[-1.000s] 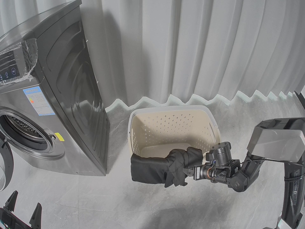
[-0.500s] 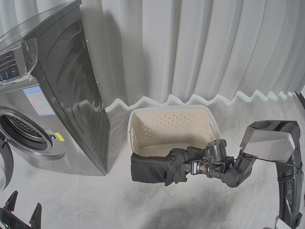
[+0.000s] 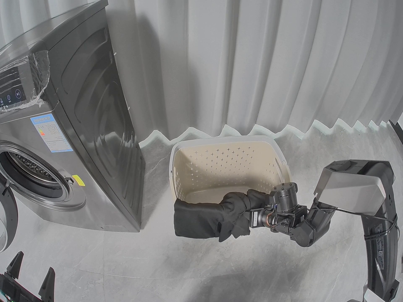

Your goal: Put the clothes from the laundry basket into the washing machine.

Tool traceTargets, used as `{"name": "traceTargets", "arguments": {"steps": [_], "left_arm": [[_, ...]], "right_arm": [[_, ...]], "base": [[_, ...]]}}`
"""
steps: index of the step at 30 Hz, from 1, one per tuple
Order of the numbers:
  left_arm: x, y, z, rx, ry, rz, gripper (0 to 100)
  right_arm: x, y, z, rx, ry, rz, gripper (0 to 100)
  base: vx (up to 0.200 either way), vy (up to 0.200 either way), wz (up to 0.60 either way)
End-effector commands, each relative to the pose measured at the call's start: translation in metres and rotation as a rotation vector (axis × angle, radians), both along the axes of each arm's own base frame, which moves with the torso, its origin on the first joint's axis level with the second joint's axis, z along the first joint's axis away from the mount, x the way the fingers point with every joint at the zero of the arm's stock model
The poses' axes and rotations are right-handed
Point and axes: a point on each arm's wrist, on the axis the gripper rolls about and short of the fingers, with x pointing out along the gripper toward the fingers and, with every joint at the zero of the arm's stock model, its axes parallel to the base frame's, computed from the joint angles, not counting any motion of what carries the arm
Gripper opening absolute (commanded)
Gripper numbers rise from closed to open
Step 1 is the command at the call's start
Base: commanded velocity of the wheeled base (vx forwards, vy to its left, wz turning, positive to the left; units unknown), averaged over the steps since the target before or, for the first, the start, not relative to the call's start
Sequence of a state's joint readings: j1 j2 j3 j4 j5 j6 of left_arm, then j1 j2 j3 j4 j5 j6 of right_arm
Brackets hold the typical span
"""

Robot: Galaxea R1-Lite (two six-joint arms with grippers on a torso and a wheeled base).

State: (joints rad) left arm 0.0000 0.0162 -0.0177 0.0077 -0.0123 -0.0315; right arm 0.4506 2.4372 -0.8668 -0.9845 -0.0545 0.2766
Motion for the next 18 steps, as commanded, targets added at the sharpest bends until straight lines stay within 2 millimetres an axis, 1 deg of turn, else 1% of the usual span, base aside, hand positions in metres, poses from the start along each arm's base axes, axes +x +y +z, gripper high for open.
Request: {"name": "traceTargets", "arguments": {"steps": [1, 5, 8, 16, 18], "left_arm": [[0.000, 0.000, -0.004, -0.001, -0.002, 0.000, 100], [0.000, 0.000, -0.004, -0.001, -0.002, 0.002, 100], [0.000, 0.000, -0.004, -0.001, -0.002, 0.002, 100], [0.000, 0.000, -0.004, -0.001, -0.002, 0.002, 100], [0.000, 0.000, -0.004, -0.001, -0.002, 0.002, 100]], "right_arm": [[-0.002, 0.001, 0.001, 0.000, -0.013, 0.008, 0], [-0.007, 0.001, 0.000, -0.005, 0.000, 0.012, 0], [-0.015, 0.000, 0.003, -0.007, 0.004, 0.019, 0], [-0.065, 0.003, 0.049, 0.045, -0.104, 0.099, 0], [-0.081, 0.005, 0.066, 0.073, -0.150, 0.128, 0]], "base": [[0.000, 0.000, 0.00], [0.000, 0.000, 0.00], [0.000, 0.000, 0.00], [0.000, 0.000, 0.00], [0.000, 0.000, 0.00]]}}
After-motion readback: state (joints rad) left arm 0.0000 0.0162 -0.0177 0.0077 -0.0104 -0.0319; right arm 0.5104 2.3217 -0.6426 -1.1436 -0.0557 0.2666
